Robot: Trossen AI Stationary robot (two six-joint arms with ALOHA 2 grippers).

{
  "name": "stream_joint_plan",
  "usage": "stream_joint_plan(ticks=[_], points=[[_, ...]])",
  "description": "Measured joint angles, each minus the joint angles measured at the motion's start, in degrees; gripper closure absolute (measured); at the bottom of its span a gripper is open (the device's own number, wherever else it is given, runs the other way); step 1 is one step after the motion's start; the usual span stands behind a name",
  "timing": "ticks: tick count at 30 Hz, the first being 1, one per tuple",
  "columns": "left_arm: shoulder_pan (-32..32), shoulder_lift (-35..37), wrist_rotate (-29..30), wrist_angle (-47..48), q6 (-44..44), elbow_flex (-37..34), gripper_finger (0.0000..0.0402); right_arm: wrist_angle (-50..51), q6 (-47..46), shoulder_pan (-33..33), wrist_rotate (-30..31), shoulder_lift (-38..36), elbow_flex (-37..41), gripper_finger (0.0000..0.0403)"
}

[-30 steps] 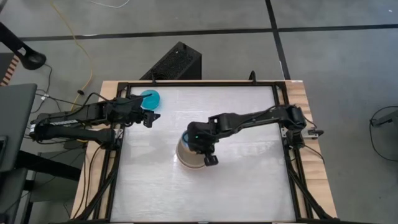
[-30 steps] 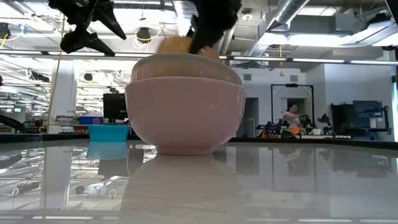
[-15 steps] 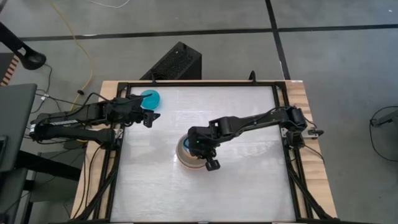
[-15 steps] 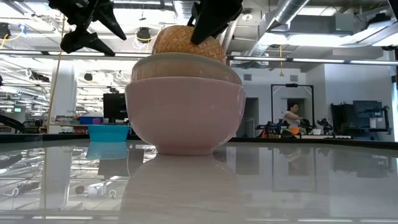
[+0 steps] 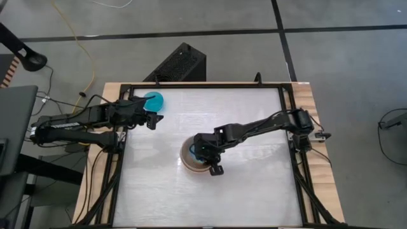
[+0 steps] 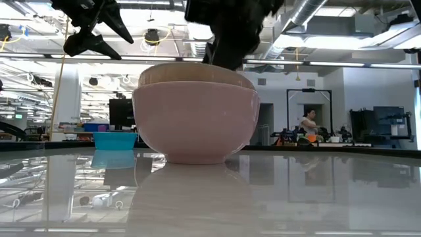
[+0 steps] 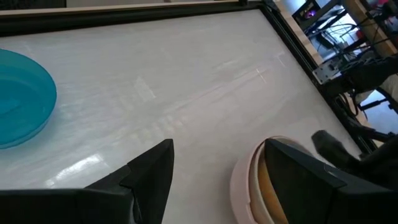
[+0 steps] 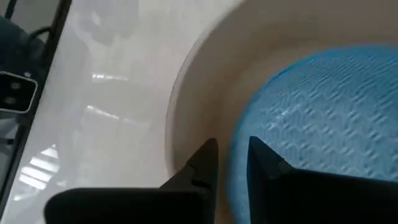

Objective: Nest bowls inside each other
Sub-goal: Stack the blue patterned bowl on top of the gray bowl, then stack the blue bowl on top of the blue patterned bowl

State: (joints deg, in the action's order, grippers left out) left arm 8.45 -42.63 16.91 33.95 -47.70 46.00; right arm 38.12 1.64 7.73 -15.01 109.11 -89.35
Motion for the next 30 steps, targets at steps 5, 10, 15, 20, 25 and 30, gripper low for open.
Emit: stream_joint_plan(ticks=[5,10,15,20,25,30], points=[[0.0,0.0,0.0,0.1,0.0,0.0,0.0164,-3.7,-1.6,0.2,-3.6,0.0,0.9,0.0346],[0.0,-0.8,-1.1,7.4,-1.0,0.0,0.0164,-8.7,-4.2,0.1,-5.9,-2.3,1.0,0.0332],[0.0,-5.3,-2.7,17.0,3.1,0.0,0.0164,-11.4,-6.6,-0.7,-6.1,-6.4,0.9,0.0296],[1.6,-11.2,1.3,14.1,13.1,0.0,0.0164,-12.5,-11.0,-2.6,-6.3,-12.0,0.9,0.0254],[8.7,-19.9,1.8,13.0,20.5,0.0,0.0164,-12.9,-16.3,-4.2,-6.3,-19.2,0.9,0.0227],[18.3,-27.9,1.5,11.1,25.2,0.0,0.0164,-13.4,-20.2,-4.5,-3.3,-27.9,0.9,0.0224]])
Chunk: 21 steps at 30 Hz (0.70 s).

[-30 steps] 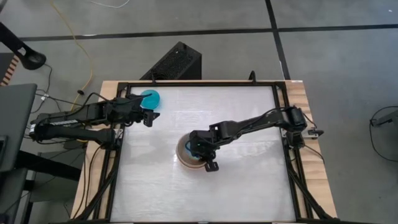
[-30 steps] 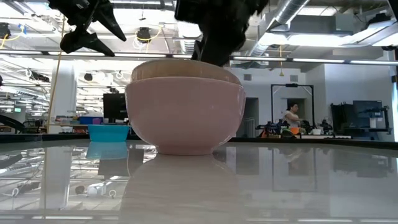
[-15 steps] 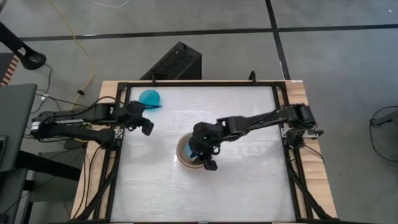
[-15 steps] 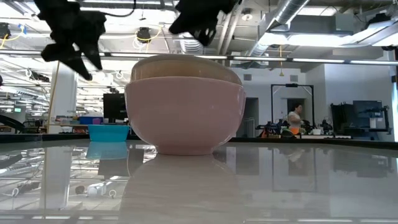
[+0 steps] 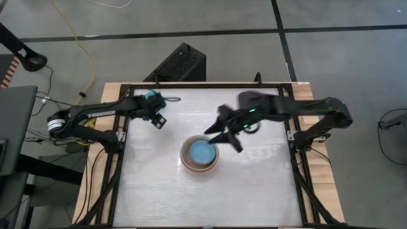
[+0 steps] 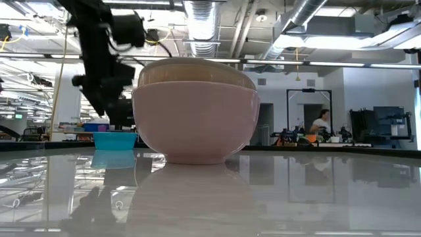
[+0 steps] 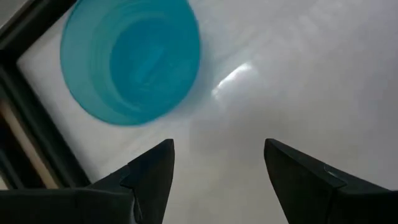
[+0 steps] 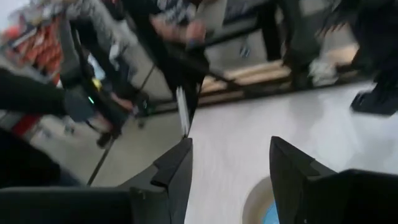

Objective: Nest bowls inside each other
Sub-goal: Stack the blue bowl on top of the blue patterned bowl

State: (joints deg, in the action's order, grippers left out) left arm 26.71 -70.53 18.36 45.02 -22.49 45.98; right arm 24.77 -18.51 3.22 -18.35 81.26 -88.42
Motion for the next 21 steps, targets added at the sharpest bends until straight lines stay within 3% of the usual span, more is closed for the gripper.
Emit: stream_joint_plan(ticks=[9,16,19,21], points=[[11.6,-6.8,-9.4,-11.1,8.9,0.0,0.0164,5.7,-2.6,2.4,13.5,-13.4,0.0,0.0232],[17.2,-12.5,-13.9,-12.5,11.6,0.0,0.0169,9.3,-4.1,6.3,22.2,-18.4,0.0,0.0232],[18.2,-14.3,-18.7,-13.1,13.1,0.0,0.0201,9.5,-4.1,7.7,24.6,-18.9,0.0,0.0232],[18.4,-14.9,-22.5,-13.6,13.3,0.0,0.0247,9.6,-4.1,8.0,24.9,-18.9,0.0,0.0232]])
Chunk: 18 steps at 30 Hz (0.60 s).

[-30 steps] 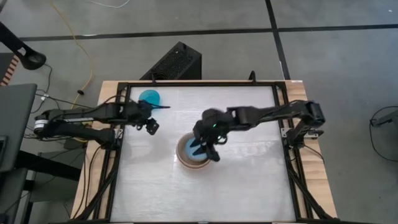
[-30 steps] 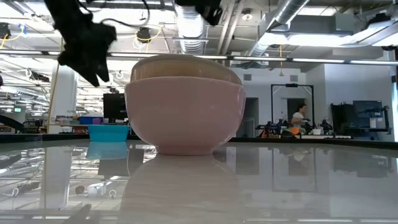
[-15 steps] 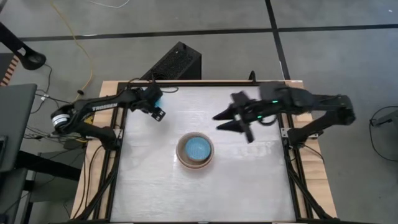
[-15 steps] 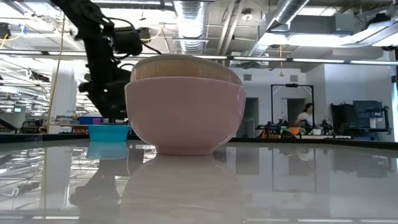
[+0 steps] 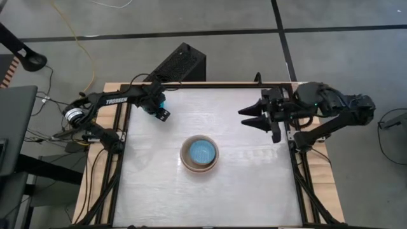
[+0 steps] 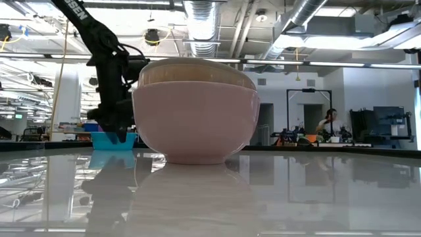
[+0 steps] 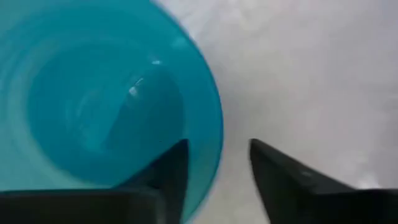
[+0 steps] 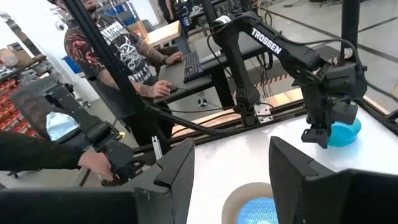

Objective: Nest bowls inside each other
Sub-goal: Stack the blue bowl on top of the blue patterned bowl

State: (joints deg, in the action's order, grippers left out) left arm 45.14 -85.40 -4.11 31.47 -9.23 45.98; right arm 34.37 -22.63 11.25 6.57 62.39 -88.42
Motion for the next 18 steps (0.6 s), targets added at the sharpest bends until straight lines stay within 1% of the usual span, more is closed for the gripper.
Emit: stream_joint_plan(ticks=[3,4,5,7,12,15,18], points=[[0.0,0.0,-7.1,-2.6,-0.8,0.0,0.0345,0.6,0.0,0.0,0.0,0.6,0.0,0.0232],[0.1,0.3,-9.6,-3.7,-1.5,0.0,0.0371,1.2,0.0,0.0,0.0,0.8,0.0,0.0232],[0.0,0.7,-12.0,-5.0,-2.4,0.0,0.0384,2.0,0.0,0.0,0.0,0.9,0.0,0.0233],[-0.2,2.1,-16.1,-8.1,-4.2,0.0,0.039,2.8,0.0,0.0,0.0,1.4,0.0,0.0233],[-2.3,8.4,-23.4,-15.3,-9.7,0.0,0.0401,3.5,0.0,0.0,-0.1,2.2,0.0,0.0233],[-4.3,13.5,-25.5,-18.7,-13.5,0.0,0.0401,3.7,0.2,0.0,-0.2,2.3,0.0,0.0233],[-8.0,18.7,-24.5,-19.5,-16.2,0.0,0.0402,4.2,0.5,0.0,-0.1,2.2,0.0,0.0233]])
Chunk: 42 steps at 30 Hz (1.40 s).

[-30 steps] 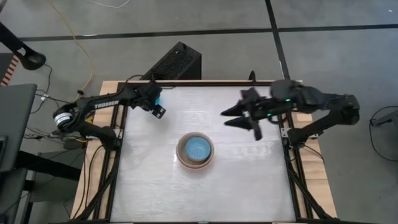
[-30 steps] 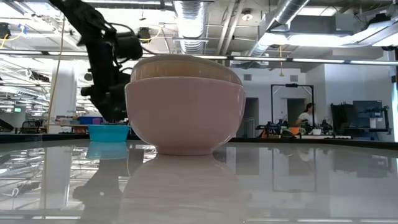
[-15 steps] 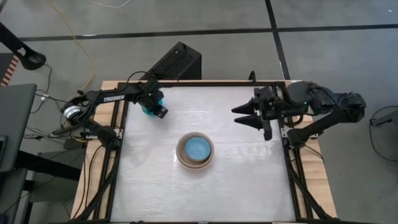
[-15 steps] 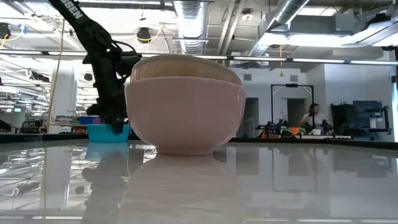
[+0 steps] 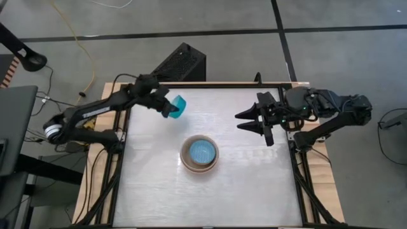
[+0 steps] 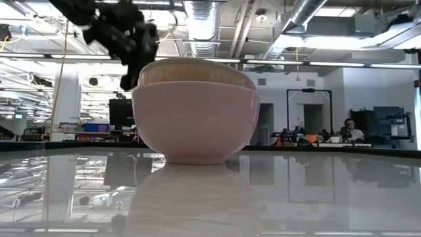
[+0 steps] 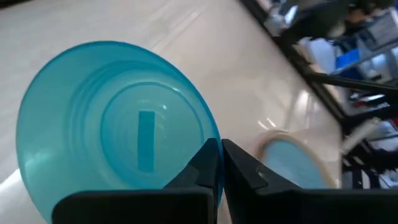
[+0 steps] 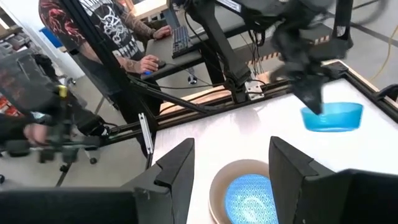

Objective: Nest bowls inside each other
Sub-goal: Stack the blue bowl on top of the blue patterned bowl

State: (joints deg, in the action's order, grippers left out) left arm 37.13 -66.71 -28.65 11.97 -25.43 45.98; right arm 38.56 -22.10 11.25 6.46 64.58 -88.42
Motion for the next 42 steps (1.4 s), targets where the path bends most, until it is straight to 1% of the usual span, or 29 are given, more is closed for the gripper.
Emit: stream_joint_plan(ticks=[5,8,12,16,18,21,24,28,31,36,39,42], points=[[-9.6,7.0,5.6,0.4,-3.6,0.0,0.0401,0.5,0.2,-0.1,0.0,-0.1,0.0,0.0233],[-16.4,9.1,9.9,0.3,-5.7,0.0,0.0401,1.0,0.6,-0.4,0.0,-0.1,0.0,0.0233],[-25.4,9.4,15.1,-3.6,-7.5,0.0,0.0401,1.8,0.7,-0.6,0.1,-0.1,0.0,0.0233],[-32.7,6.9,19.5,-10.0,-6.4,0.0,0.0401,1.9,1.0,-0.6,0.2,-0.1,0.0,0.0233],[-35.5,4.7,21.2,-9.8,-5.1,1.1,0.0401,1.9,1.0,-0.6,0.2,-0.1,0.0,0.0233],[-38.9,0.0,22.5,-6.2,-3.9,4.4,0.0401,2.0,1.0,-0.6,0.2,-0.1,0.0,0.0233],[-41.6,-6.2,22.5,-2.4,-1.4,9.4,0.0401,2.4,1.0,-0.6,0.2,-0.1,0.0,0.0233],[-43.6,-14.9,22.5,2.3,3.2,18.5,0.0401,2.8,1.0,-0.6,0.3,-0.1,0.0,0.0233],[-44.3,-21.4,23.4,8.9,6.5,25.5,0.0401,3.1,1.0,-0.5,0.2,-0.1,0.0,0.0233],[-45.0,-30.4,26.9,25.0,9.5,35.6,0.0401,4.0,-0.2,0.6,0.2,-0.6,0.0,0.0233],[-45.8,-33.6,28.3,29.2,11.3,38.1,0.0401,4.8,-0.4,1.4,0.3,-1.2,0.0,0.0233],[-46.7,-35.1,28.2,28.7,11.3,38.4,0.0401,5.0,-0.4,2.0,1.0,-1.5,0.0,0.0233]])
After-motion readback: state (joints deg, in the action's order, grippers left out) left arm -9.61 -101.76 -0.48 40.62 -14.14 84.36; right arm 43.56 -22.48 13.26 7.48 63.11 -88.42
